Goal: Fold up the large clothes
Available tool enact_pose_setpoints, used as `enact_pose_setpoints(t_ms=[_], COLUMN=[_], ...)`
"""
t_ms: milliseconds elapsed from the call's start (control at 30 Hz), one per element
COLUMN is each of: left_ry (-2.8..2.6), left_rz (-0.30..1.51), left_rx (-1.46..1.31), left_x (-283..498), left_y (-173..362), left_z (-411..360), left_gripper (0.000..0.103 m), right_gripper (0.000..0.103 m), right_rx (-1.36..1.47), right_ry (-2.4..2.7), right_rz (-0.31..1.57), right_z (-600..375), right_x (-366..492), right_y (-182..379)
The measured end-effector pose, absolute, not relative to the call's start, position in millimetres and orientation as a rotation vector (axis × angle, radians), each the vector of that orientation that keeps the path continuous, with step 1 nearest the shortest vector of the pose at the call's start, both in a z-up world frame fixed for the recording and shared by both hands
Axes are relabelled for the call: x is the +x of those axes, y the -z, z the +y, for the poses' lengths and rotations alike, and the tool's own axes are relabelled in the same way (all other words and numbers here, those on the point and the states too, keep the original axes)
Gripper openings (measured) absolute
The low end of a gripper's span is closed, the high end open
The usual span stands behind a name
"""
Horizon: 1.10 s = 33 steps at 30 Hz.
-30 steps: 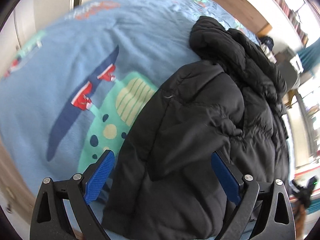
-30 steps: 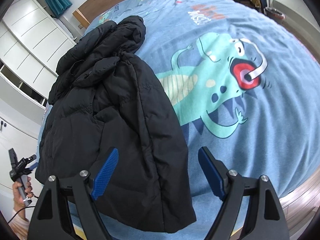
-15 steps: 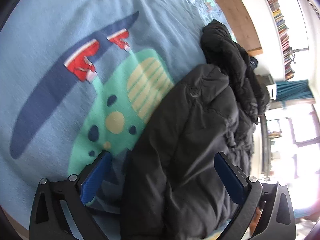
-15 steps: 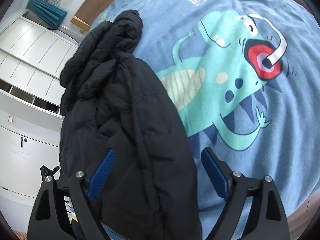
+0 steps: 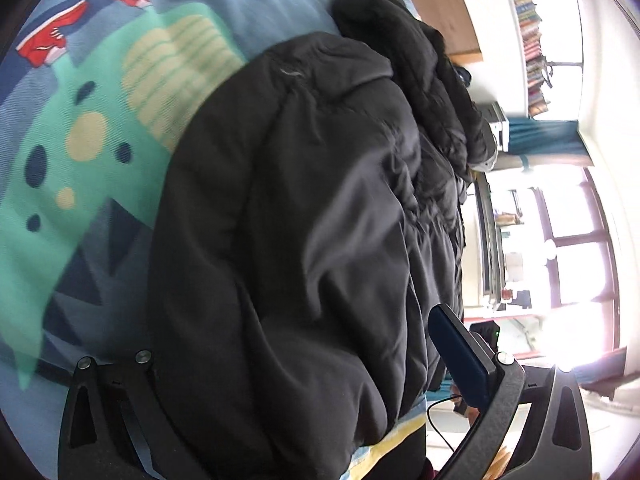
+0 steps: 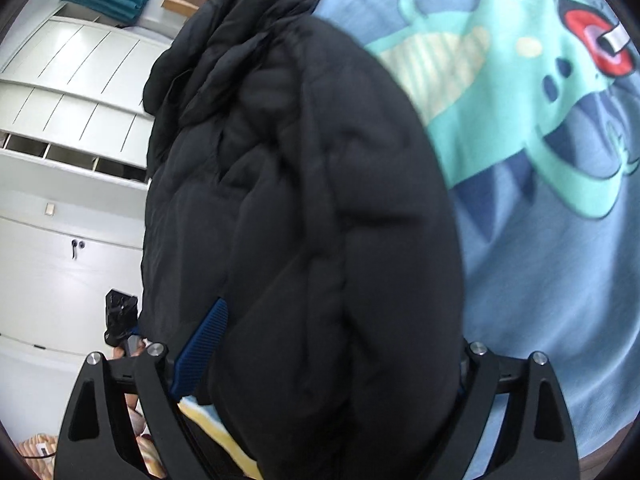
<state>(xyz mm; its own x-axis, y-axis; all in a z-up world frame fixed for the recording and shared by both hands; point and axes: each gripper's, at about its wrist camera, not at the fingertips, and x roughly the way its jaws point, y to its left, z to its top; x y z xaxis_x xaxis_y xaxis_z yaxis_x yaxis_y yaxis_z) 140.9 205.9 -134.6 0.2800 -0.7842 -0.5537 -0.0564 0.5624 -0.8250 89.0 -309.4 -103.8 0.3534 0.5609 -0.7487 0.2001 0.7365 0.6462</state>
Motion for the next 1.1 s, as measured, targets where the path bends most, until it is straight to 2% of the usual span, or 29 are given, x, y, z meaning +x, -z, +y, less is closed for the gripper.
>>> enact_pose_setpoints(t_ms=[367, 467, 567, 733, 900, 1100], left_ry=[0.581, 0.564, 0.54, 0.526, 0.511, 0.478], left_rz=[1.218, 1.207, 1.201, 1.203, 1.209, 1.192], left_rx=[-0.793, -0.792, -0.8, -0.777, -0.732, -0.684], left_x=[123.5, 120.6, 120.3, 115.1, 115.9, 116.0], left_y=[130.4, 129.0, 126.3, 124.2, 119.1, 113.5], left_z=[192.4, 192.5, 192.6, 196.3, 190.1, 181.4], left_gripper=[0.1, 0.096, 0.086, 0.069, 0.049, 0.033], right_gripper=[0.091, 0.09, 0.087, 0.064, 0.048, 0.042], right_rx=[0.78, 0.775, 0.768, 0.748, 0.75, 0.719], right_ry=[-0.25, -0.231, -0.219, -0.215, -0.208, -0.196], right_rz=[1.22, 1.211, 1.194, 1.186, 1.181, 1.19], right_z=[-305.7, -306.4, -306.7, -305.1, -306.5, -298.8], right_x=[76.5, 72.0, 67.9, 66.8, 62.5, 65.6], right_y=[109.7, 108.1, 104.8, 101.2, 101.6, 99.8])
